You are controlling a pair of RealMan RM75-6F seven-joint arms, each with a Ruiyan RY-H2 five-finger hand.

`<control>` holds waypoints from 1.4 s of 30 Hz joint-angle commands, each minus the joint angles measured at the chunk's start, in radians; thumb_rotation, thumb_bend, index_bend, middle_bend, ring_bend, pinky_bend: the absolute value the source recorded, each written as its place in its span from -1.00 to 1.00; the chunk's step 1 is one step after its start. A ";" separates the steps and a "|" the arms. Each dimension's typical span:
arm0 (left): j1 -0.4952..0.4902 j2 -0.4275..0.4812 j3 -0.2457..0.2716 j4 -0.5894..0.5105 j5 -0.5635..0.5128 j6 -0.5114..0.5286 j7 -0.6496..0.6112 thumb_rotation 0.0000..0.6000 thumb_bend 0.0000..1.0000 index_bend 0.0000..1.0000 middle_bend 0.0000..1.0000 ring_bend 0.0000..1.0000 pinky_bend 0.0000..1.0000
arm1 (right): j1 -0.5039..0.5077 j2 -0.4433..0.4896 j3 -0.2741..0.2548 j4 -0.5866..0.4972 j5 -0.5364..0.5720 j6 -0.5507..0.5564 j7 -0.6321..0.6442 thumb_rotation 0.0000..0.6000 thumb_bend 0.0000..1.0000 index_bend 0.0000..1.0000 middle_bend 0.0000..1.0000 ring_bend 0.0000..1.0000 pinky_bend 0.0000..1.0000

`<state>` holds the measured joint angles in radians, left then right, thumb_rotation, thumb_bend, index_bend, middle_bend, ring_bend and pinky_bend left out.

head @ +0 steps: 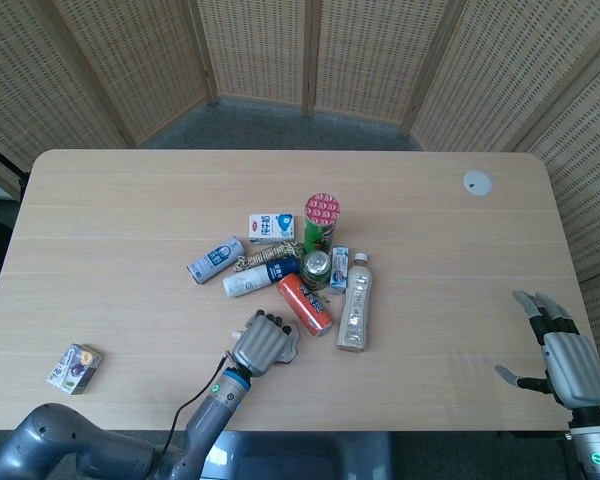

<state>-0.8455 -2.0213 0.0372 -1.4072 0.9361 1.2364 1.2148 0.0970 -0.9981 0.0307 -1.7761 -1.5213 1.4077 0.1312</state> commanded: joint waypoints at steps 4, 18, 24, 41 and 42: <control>0.022 0.017 -0.004 -0.027 0.044 0.014 -0.015 1.00 -1.00 0.42 0.17 0.10 0.22 | 0.000 0.001 0.001 0.003 0.003 0.000 0.003 0.94 -1.00 -1.00 -1.00 -1.00 -1.00; 0.048 0.376 -0.113 -0.523 0.175 0.156 0.012 1.00 -1.00 0.42 0.16 0.10 0.22 | 0.000 -0.003 -0.003 -0.006 -0.001 -0.001 -0.020 0.94 -1.00 -1.00 -1.00 -1.00 -1.00; 0.041 0.536 -0.229 -0.672 0.197 0.197 0.011 1.00 -1.00 0.42 0.17 0.10 0.21 | 0.002 -0.016 -0.009 -0.010 -0.004 -0.007 -0.053 0.92 -1.00 -1.00 -1.00 -1.00 -1.00; 0.015 0.665 -0.317 -0.727 0.164 0.179 -0.054 1.00 -1.00 0.42 0.15 0.11 0.20 | 0.003 -0.023 -0.010 -0.013 0.000 -0.010 -0.077 0.93 -1.00 -1.00 -1.00 -1.00 -1.00; 0.013 0.663 -0.317 -0.725 0.163 0.180 -0.055 1.00 -1.00 0.42 0.15 0.11 0.20 | 0.003 -0.022 -0.010 -0.012 0.001 -0.010 -0.077 0.93 -1.00 -1.00 -1.00 -1.00 -1.00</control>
